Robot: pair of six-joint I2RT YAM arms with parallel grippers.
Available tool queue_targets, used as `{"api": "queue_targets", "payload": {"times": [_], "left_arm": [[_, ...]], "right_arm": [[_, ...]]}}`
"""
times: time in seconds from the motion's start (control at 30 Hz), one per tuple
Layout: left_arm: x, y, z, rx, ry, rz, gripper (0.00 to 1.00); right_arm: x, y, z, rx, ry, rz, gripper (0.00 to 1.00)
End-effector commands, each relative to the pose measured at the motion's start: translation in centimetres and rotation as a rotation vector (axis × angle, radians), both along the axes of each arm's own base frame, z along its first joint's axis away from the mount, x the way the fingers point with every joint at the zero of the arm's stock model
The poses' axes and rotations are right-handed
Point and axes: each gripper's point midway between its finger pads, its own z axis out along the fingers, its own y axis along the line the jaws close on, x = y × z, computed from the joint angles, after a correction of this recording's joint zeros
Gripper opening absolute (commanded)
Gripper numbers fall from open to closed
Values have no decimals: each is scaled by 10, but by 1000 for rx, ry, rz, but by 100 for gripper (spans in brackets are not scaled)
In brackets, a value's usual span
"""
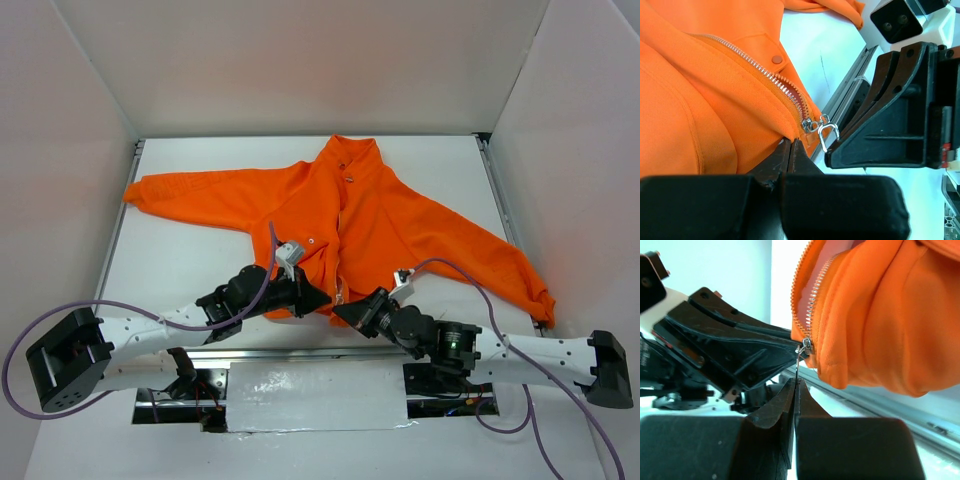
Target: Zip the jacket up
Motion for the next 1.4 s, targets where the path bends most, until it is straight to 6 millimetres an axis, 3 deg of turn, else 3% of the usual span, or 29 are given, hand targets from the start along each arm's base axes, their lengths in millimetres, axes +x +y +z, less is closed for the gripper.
{"api": "queue_targets", "payload": {"times": [0.0, 0.33, 0.57, 0.97, 1.0, 1.07, 1.1, 1.37], "left_arm": [[1, -11, 27, -65, -86, -45, 0], [-5, -12, 28, -76, -136, -93, 0], [-12, -12, 29, -81, -163, -138, 0], [-15, -13, 26, -73, -179, -162, 0], [-15, -12, 25, -74, -181, -163, 0], [-15, -12, 27, -80, -189, -162, 0], [-15, -12, 25, -77, -189, -162, 0], [-19, -13, 18, -62, -196, -195, 0]], "right_arm": [[4, -2, 21, 47, 60, -59, 0], [-5, 4, 55, 198, 193, -45, 0], [-9, 2, 54, 271, 323, -72, 0], [7, -13, 41, 409, 508, -258, 0], [10, -10, 49, 474, 517, -260, 0], [16, -11, 42, 522, 538, -284, 0], [18, -8, 51, 580, 534, -274, 0], [37, -18, 57, 727, 608, -351, 0]]}}
